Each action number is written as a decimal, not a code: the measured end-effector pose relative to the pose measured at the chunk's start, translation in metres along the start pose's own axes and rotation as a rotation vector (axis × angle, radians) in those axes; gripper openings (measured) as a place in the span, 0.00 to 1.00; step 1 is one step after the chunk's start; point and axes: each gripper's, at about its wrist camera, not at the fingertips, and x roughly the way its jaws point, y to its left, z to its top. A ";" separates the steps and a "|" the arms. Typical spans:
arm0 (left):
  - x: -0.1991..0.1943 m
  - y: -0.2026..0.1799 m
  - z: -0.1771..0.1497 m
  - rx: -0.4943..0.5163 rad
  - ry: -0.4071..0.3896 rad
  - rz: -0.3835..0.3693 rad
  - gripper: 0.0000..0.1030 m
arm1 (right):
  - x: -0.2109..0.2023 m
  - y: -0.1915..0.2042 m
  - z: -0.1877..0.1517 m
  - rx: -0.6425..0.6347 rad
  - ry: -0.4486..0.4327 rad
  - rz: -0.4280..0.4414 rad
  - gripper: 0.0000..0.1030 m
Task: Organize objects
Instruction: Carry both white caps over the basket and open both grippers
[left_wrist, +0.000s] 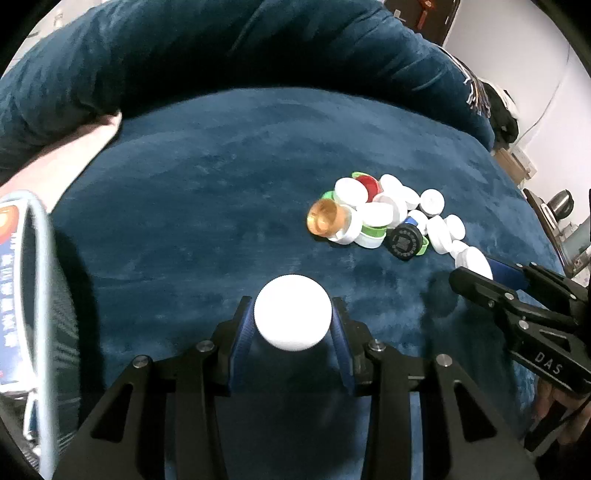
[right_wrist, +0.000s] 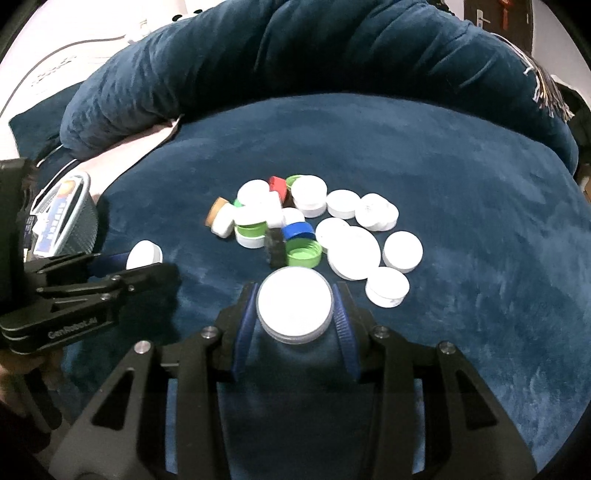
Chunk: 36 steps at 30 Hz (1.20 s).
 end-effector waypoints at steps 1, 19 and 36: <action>-0.004 0.002 -0.001 -0.001 -0.006 0.003 0.40 | -0.001 0.002 0.000 -0.002 -0.003 0.001 0.40; -0.116 0.091 -0.004 -0.118 -0.184 0.060 0.40 | -0.020 0.087 0.012 -0.039 -0.045 0.117 0.40; -0.166 0.266 0.004 -0.446 -0.237 0.102 0.40 | -0.010 0.264 0.098 -0.143 -0.087 0.405 0.40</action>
